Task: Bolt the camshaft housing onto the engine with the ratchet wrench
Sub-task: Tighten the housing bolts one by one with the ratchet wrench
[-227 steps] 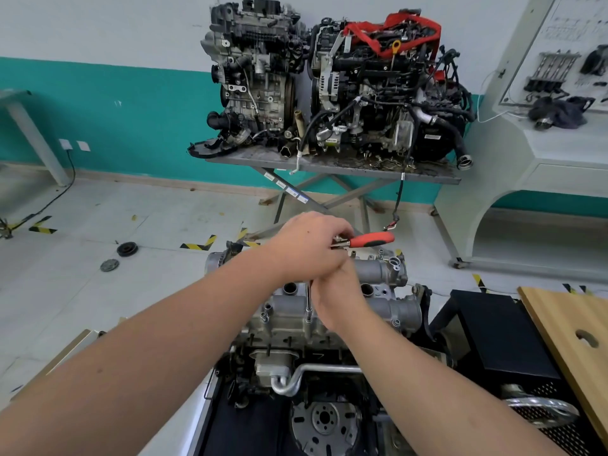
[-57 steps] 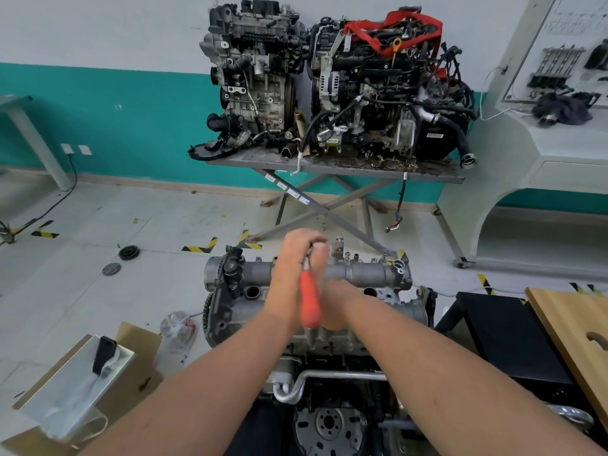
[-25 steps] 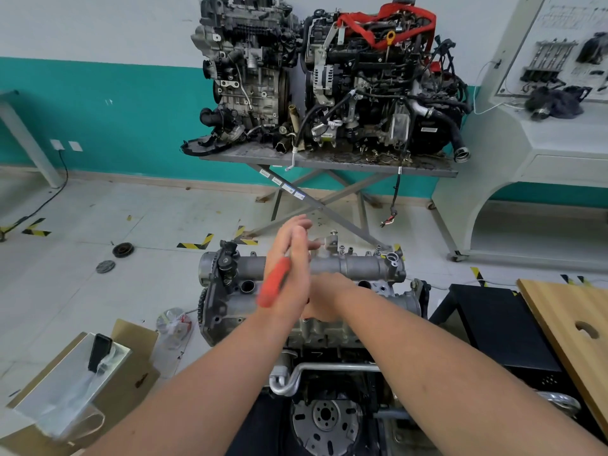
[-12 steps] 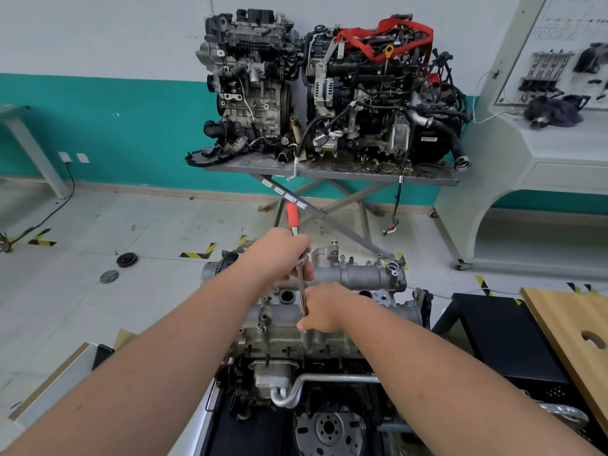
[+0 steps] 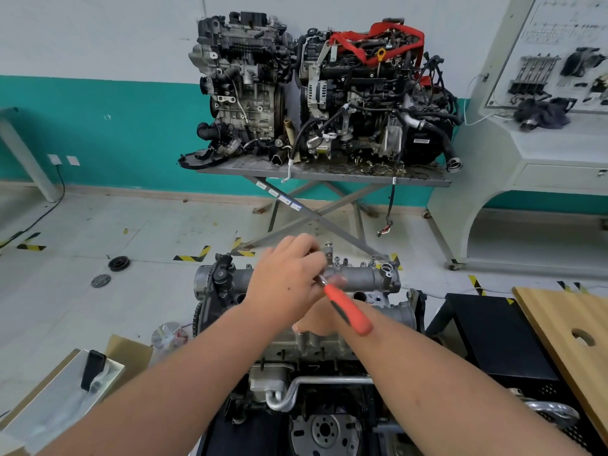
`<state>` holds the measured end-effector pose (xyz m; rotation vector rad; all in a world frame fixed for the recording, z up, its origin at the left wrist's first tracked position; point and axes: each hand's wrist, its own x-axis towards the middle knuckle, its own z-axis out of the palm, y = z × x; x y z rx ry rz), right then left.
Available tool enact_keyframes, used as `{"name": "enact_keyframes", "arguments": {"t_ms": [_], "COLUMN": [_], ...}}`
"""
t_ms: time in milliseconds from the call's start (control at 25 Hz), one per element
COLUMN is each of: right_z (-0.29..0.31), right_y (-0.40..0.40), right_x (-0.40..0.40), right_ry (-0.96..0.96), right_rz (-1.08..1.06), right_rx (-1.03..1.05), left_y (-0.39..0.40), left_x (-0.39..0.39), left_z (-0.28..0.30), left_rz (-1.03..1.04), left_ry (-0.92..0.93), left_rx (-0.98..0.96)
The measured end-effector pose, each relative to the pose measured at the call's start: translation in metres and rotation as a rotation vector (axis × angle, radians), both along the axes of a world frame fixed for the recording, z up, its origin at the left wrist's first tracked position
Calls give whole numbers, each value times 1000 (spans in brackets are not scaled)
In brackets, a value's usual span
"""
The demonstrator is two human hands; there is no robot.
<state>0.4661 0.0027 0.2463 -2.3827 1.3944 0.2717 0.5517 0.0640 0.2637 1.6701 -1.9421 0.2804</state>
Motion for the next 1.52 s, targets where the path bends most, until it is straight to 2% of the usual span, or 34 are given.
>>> {"name": "enact_keyframes", "arguments": {"t_ms": [40, 80, 120, 160, 200, 240, 400, 440, 480, 520, 600, 720, 800, 840, 920, 960, 1000, 1200, 1280, 1360, 1400, 1520], "right_z": [-5, -2, -22, -18, -14, -12, -21, -24, -23, -22, -22, -23, -25, -26, -25, -25, -27, -36, -35, -30, -29, -24], "right_y": [-3, -12, -13, -5, -7, -8, -9, -12, -15, -15, -12, -14, -15, -14, -16, -15, -15, -16, -15, -11, -9, -5], "right_x": [1, 1, 6, 9, -6, -8, 1, 0, -4, -7, -8, -8, -9, -9, -10, -10, -11, -13, -12, -13, -14, -14], "right_ry": [-95, -130, 4, 5, 93, 192, 168, 127, 100, 80, 85, 76, 75, 78, 88, 95, 93, 23, 21, 16, -6, 4], "right_rz": [7, -28, 77, 260, 378, 436, 428, 403, 360, 339, 359, 374, 390, 386, 387, 395, 396, 341, 328, 336, 342, 339], "right_rx": [-73, 15, -140, -2, 160, 147, 82, 101, 137, 166, 173, 142, 89, 77, 99, 127, 145, 100, 78, 67, 96, 151], "left_y": [1, 2, 3, 4, 4, 4, -5, -6, -7, -8, -10, -10, -9, -7, -1, 1, 1, -9, -6, 0, 4, 10], "left_x": [-1, -3, -6, -9, -12, -17, -23, -18, -10, -2, 11, 15, 13, 11, 8, 6, 5, 5, 6, 8, 9, 13], "left_z": [-6, -12, -16, -19, -21, -22, -9, -5, -2, 2, 14, 32, 38, 39, 42, 45, 48, 59, 47, 28, 20, 0], "left_rz": [-11, -9, -6, -5, -9, -11, 72, 83, 108, 140, 197, 257, 221, 175, 53, 15, 0, 38, 22, -16, -41, -49], "left_ry": [214, 443, 630, 759, 874, 1016, 1860, 1978, 2006, 1965, 1727, 1162, 901, 880, 962, 948, 849, -126, -362, -349, -213, 464], "left_rx": [-32, -47, -58, -89, -125, -146, -45, 6, 77, 172, 393, 603, 601, 589, 640, 684, 705, 538, 404, 237, 150, -25]}}
